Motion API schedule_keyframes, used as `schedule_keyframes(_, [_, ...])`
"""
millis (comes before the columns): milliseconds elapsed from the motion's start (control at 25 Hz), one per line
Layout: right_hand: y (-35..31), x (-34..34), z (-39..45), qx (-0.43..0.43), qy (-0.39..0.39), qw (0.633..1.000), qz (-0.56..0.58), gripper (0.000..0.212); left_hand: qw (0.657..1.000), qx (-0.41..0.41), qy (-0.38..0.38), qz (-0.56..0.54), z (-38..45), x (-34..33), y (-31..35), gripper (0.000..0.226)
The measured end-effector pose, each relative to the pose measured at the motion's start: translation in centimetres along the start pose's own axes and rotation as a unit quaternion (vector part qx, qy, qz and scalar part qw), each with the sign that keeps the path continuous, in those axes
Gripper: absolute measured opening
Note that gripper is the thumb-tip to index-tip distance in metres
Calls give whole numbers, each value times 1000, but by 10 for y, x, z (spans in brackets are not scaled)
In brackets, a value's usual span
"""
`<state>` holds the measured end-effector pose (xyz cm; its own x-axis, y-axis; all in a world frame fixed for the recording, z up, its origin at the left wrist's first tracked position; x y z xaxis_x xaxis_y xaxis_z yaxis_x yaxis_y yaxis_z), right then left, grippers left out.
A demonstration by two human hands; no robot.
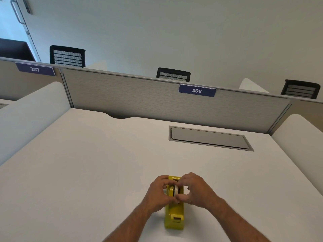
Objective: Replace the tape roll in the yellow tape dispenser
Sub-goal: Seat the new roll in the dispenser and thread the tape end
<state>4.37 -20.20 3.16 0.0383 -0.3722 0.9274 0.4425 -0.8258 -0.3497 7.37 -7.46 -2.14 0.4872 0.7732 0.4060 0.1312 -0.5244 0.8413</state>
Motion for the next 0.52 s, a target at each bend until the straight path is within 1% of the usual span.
schedule_keyframes(80, [0, 0, 0, -2, 0, 1000, 4, 44, 1000, 1, -1, -1, 0, 0, 1, 60])
schedule_keyframes(240, [2, 1, 1, -9, 6, 1000, 26, 38, 1000, 6, -5, -2, -1, 1, 3, 56])
schedule_keyframes(400, [3, 4, 4, -10, 18, 999, 31, 22, 1000, 7, -1, 0, 0, 2, 3, 57])
schedule_keyframes(520, [3, 5, 7, -13, 15, 999, 30, 19, 1000, 9, 1, 2, 1, 2, 2, 57])
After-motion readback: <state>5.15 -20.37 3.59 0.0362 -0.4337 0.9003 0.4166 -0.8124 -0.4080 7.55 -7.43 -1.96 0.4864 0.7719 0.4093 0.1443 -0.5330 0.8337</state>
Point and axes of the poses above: each hand's wrist, its own z-axis towards the middle knuckle, its own x-axis out of the back of the hand, y = z × x, the point moved 8 cm from there along z, towards the middle knuckle, and after that the axes turned 14 degrees about x, right-handed, at the moved point
